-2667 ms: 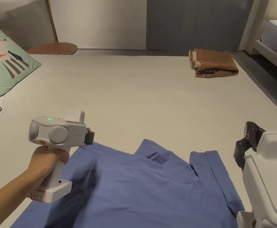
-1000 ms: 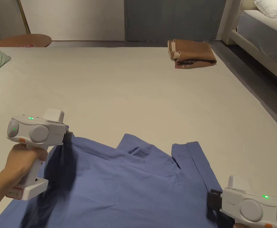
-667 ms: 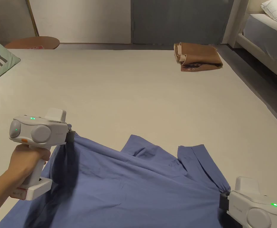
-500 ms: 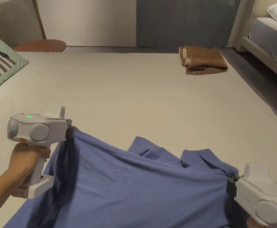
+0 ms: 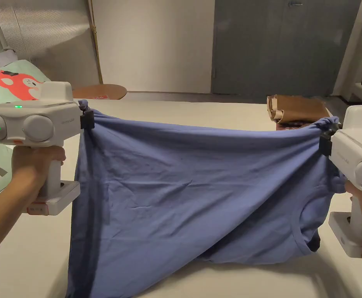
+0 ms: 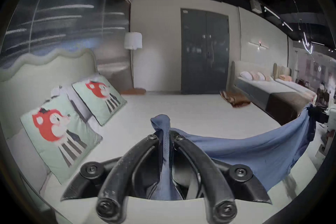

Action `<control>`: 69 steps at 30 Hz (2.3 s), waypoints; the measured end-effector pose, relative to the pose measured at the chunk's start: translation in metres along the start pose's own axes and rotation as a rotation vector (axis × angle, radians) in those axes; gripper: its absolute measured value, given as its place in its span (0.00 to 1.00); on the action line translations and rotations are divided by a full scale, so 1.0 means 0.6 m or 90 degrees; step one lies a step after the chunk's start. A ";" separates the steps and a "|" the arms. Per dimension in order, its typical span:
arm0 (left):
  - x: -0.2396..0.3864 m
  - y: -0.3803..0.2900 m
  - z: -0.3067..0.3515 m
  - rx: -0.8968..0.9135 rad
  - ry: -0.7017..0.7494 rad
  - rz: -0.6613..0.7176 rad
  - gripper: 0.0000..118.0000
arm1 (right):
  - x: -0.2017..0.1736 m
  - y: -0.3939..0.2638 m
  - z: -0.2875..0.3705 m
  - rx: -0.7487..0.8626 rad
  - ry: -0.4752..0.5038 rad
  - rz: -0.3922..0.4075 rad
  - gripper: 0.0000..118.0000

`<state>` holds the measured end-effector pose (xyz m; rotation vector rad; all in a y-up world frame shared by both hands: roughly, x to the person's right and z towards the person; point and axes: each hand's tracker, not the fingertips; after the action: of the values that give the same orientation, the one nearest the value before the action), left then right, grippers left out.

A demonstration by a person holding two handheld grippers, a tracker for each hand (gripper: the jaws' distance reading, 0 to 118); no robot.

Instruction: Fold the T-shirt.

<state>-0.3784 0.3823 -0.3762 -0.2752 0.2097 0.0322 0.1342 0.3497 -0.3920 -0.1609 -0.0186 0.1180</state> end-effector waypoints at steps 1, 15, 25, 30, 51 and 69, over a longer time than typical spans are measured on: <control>0.002 0.017 -0.002 0.021 0.015 -0.003 0.01 | -0.006 0.022 -0.007 0.027 -0.003 0.000 0.03; 0.009 0.226 -0.061 0.189 0.115 0.038 0.01 | -0.054 0.279 -0.102 0.229 -0.041 0.045 0.03; 0.026 0.250 -0.162 0.223 0.110 0.066 0.02 | -0.049 0.271 -0.186 0.238 -0.031 -0.017 0.03; 0.041 0.168 -0.213 0.205 0.111 0.044 0.02 | -0.053 0.179 -0.225 0.192 -0.027 -0.018 0.03; 0.024 -0.253 -0.159 -0.051 0.088 0.052 0.02 | -0.050 -0.184 -0.154 -0.059 0.070 -0.064 0.03; -0.064 -0.435 0.170 -0.188 0.050 0.051 0.01 | 0.007 -0.357 0.212 -0.172 0.134 -0.125 0.03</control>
<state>-0.3798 0.1590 -0.2029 -0.5624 0.2948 0.1323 0.1597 0.1604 -0.2317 -0.4395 0.1595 -0.0985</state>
